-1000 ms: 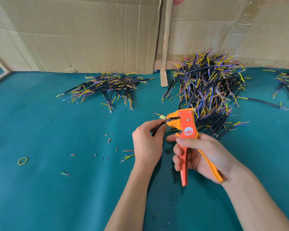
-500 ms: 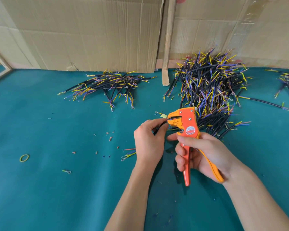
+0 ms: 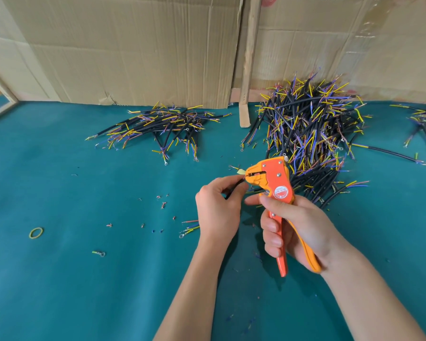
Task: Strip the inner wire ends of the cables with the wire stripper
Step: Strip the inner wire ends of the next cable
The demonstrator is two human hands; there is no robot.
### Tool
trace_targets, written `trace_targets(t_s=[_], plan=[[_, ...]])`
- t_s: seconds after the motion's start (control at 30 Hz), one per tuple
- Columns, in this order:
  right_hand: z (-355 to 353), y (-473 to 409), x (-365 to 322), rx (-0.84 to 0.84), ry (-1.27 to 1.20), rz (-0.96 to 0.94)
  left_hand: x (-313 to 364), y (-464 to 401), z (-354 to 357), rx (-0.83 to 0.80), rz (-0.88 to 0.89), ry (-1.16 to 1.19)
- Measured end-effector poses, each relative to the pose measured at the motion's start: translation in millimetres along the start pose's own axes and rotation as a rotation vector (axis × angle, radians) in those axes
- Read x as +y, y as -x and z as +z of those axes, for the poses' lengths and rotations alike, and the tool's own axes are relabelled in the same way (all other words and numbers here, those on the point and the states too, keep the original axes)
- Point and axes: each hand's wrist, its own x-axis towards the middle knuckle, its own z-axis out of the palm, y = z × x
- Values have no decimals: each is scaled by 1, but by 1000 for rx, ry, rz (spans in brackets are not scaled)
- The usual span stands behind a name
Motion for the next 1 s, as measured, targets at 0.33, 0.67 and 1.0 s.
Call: trace_targets(t_s=[0.33, 0.67, 1.0], plan=[[0, 2, -3, -33, -154, -82, -4, 0, 2, 86, -22, 8], [-9, 2, -7, -256, -141, 50, 1, 2, 4, 192, -52, -11], [-3, 2, -5, -110, -313, 112, 1, 2, 2, 168, -83, -6]])
